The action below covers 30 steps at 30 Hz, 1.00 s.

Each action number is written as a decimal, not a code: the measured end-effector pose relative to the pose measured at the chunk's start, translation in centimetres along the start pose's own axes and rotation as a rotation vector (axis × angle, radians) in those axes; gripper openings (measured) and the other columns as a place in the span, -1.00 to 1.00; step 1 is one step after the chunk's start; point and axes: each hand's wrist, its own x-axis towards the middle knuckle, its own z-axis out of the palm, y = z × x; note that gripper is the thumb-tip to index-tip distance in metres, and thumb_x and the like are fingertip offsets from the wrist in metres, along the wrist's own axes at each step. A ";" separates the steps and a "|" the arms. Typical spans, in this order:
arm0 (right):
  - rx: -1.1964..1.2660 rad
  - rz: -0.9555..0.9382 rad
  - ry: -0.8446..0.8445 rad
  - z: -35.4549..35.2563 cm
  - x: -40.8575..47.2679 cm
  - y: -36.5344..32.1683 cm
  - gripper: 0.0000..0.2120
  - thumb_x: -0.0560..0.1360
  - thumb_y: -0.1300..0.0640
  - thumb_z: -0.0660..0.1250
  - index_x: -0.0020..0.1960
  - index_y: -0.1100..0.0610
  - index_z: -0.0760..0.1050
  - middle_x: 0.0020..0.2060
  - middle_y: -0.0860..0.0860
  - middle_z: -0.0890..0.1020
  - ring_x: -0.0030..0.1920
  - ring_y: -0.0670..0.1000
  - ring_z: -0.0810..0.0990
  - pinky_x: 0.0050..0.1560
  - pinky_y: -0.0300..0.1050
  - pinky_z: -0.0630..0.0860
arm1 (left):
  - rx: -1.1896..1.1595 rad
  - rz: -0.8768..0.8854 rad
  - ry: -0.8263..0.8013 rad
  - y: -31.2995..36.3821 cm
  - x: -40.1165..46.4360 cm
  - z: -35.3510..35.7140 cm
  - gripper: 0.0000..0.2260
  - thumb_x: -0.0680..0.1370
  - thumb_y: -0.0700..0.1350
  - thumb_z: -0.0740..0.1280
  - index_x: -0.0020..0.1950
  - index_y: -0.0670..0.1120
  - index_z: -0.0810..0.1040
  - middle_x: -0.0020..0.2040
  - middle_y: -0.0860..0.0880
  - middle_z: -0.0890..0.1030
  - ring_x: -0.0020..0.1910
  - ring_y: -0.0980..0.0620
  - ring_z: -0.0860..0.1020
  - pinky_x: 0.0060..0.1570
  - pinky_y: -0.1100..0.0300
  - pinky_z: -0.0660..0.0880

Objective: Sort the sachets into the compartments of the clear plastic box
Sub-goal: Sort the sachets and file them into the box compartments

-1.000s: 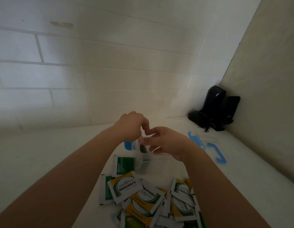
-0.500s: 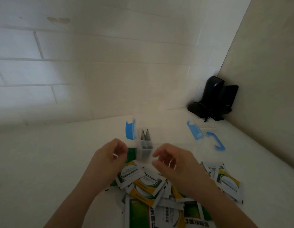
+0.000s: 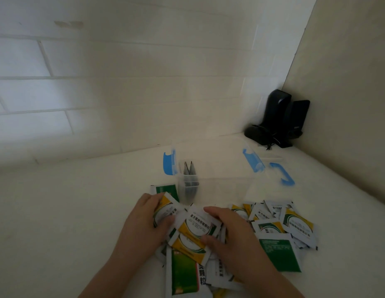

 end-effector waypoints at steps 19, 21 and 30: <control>0.564 0.004 0.121 -0.6 -0.4 -0.5 -0.67 0.48 0.29 0.28 0.03 -0.15 0.49 -0.09 -0.19 0.62 -0.06 -0.15 0.64 -0.15 -0.27 0.61 | -0.327 -0.072 -0.151 1.9 -0.5 1.3 -0.83 0.31 0.08 0.42 -0.19 0.07 0.51 -0.06 0.04 0.59 -0.09 0.09 0.62 -0.15 0.16 0.61; 0.617 0.003 0.078 -0.7 -0.3 -0.5 -0.67 0.50 0.32 0.25 0.05 -0.09 0.48 -0.11 -0.24 0.63 -0.07 -0.13 0.65 -0.17 -0.26 0.61 | -0.371 -0.110 -0.146 2.0 -0.5 1.3 -0.76 0.27 0.17 0.36 -0.14 0.11 0.53 -0.07 0.00 0.62 -0.10 0.08 0.63 -0.12 0.14 0.61; 0.616 0.015 -0.035 0.2 -0.1 -0.2 -0.56 0.43 0.28 0.37 0.21 -0.07 0.40 0.08 -0.03 0.58 0.04 -0.08 0.63 0.01 -0.12 0.61 | -0.338 -0.020 -0.025 1.5 -0.2 1.5 -0.92 0.45 -0.02 0.26 -0.14 0.08 0.55 -0.11 0.00 0.62 -0.12 0.08 0.62 -0.21 0.30 0.59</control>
